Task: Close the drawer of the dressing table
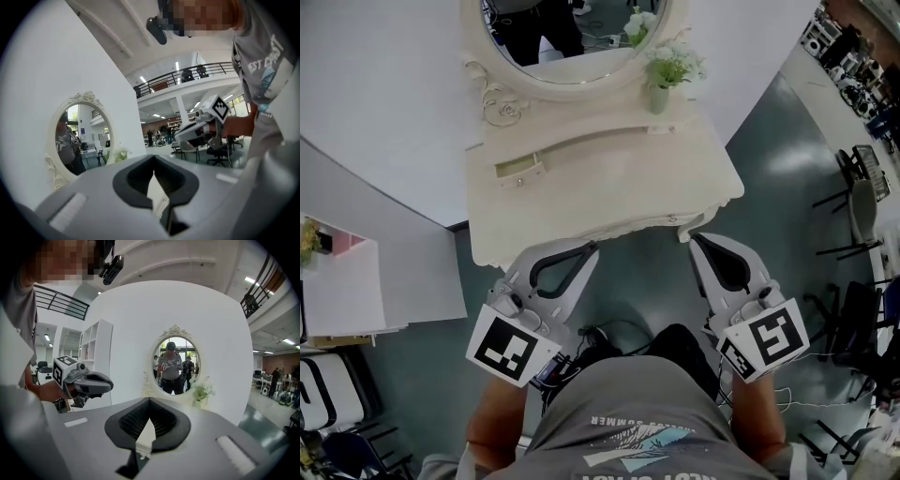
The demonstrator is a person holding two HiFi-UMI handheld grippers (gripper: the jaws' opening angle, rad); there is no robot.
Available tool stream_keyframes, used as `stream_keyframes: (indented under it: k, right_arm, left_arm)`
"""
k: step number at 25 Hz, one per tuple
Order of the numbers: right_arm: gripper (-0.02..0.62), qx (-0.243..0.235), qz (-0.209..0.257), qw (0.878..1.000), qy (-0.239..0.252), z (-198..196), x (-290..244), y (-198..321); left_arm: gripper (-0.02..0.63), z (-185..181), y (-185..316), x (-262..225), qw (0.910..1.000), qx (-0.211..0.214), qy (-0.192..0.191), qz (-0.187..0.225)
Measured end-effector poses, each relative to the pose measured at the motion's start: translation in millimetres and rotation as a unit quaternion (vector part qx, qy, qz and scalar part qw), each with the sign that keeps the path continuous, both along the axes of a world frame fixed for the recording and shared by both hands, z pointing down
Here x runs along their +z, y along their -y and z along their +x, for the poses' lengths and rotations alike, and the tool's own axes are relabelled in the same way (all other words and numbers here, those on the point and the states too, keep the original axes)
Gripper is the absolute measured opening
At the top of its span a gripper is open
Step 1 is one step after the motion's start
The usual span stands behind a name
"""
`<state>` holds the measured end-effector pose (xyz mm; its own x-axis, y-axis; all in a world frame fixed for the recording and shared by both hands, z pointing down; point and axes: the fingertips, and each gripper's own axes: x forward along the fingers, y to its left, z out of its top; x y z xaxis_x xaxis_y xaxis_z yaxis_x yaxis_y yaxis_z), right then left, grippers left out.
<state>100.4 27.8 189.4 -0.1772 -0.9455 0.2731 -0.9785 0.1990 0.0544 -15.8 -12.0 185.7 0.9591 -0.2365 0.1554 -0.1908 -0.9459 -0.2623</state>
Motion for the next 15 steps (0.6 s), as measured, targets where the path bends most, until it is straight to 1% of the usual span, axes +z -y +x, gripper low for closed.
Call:
stream_keyframes:
  k: [4,7,9,15]
  right_arm:
    - [0.000,-0.012,-0.005,1.000,-0.004,-9.6,3.7,10.9]
    - [0.002,-0.029,-0.007,1.000,-0.001,-14.4,6.8,27.6]
    - [0.001,-0.049,-0.004,0.999,0.001,-18.3,7.8,39.7]
    - [0.002,-0.113,0.000,0.994,0.006,-25.1,10.2,77.0]
  left_arm:
    - [0.003,-19.6,12.7,0.8,0.9996,-0.028,-0.003,-0.010]
    - [0.003,-30.7,26.3,0.1,0.9986,-0.053,-0.002,-0.008]
    - [0.003,-37.1,35.2,1.4,0.9968,-0.079,-0.001,-0.014]
    - [0.003,-54.1,54.8,-4.7,0.9884,-0.152,0.001,-0.008]
